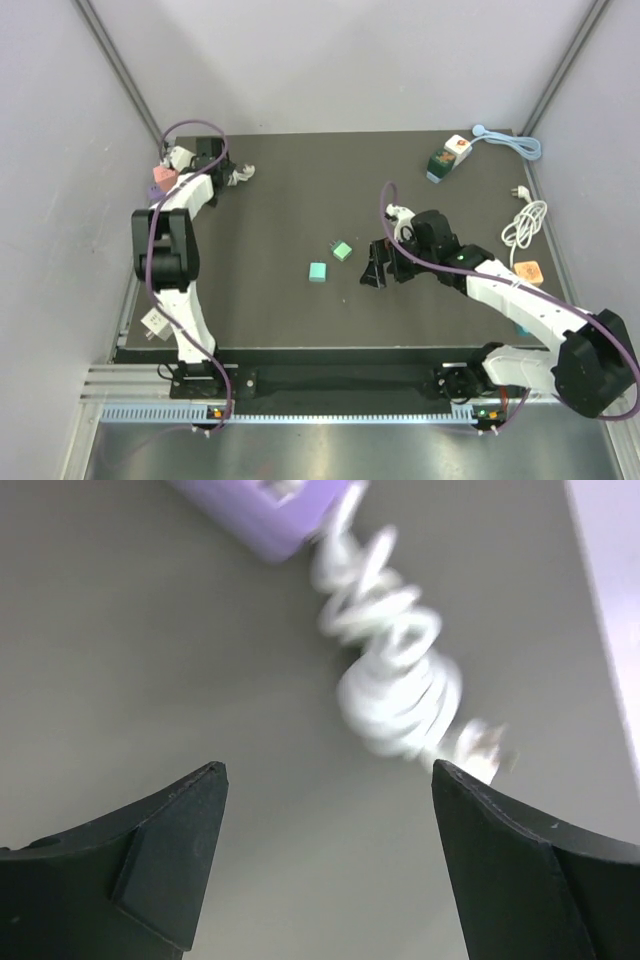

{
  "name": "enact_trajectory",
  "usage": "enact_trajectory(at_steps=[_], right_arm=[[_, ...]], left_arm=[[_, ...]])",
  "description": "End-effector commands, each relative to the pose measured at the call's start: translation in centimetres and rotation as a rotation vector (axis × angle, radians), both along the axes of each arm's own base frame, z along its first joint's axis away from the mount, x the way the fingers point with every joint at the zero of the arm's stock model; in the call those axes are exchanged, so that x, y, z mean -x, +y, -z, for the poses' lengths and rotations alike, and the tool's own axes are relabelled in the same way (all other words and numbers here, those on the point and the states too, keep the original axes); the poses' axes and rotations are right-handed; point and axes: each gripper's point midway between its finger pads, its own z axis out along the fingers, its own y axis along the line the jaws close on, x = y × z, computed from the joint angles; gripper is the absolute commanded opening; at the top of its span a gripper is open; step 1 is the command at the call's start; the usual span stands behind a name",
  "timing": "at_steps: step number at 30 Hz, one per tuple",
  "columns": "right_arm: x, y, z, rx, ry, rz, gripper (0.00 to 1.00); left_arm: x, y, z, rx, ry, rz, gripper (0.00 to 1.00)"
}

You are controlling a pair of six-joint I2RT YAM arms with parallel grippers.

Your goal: Pull the plug off the socket

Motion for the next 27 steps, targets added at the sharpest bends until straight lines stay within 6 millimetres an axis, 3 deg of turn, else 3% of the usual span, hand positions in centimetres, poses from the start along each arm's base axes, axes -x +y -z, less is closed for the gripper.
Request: enact_trajectory(at_steps=[1,5,7,11,14,16,17,22,27], right_arm=[[-2.7,0.4,-2.5,-0.047,-0.070,0.063,1.00],[-3.7,0.6,-2.6,-0.077,-0.064,0.132,1.00],[-4.3,0.7,-2.9,-0.101,-0.060,0.172,1.00],[-4.4,0.8,-2.6,-0.141,-0.027,0.239,1.00],[-4.6,0.5,-2.5,-0.141,-0.021,0.273,1.00],[-5.3,0.1,-3.0,-0.114,-0.033,0.314,1.00],[-5.1,-0.3,-2.4,-0.072,-0.012,0.319,1.00],[-6.1,-1.5,-3.0,0.007,-0.043,0.381,1.00],[-6.4,-1.8,-2.8,0.021,-0.064,0.417,1.00]], left_arm=[[-5.8,0.5,-1.9,0.051,-0.173,-0.064,0.88],[-8.4,1.2,0.7,0.113,-0.173,-0.109,0.89],[-8.7,1.8,2.2,0.121,-0.123,-0.136,0.89],[-8.8,3.4,3.2,0.072,-0.096,-0.178,0.88],[-8.8,4.2,4.4,0.080,-0.060,-0.175,0.73],[-8.5,4.0,5.2,0.103,-0.037,-0.152,0.53],[-8.2,3.5,5.2,0.118,-0.028,-0.137,0.51],[-6.1,1.2,4.1,0.094,-0.026,-0.058,0.35],[-1.2,-1.8,4.1,0.091,0.056,0.034,0.21]])
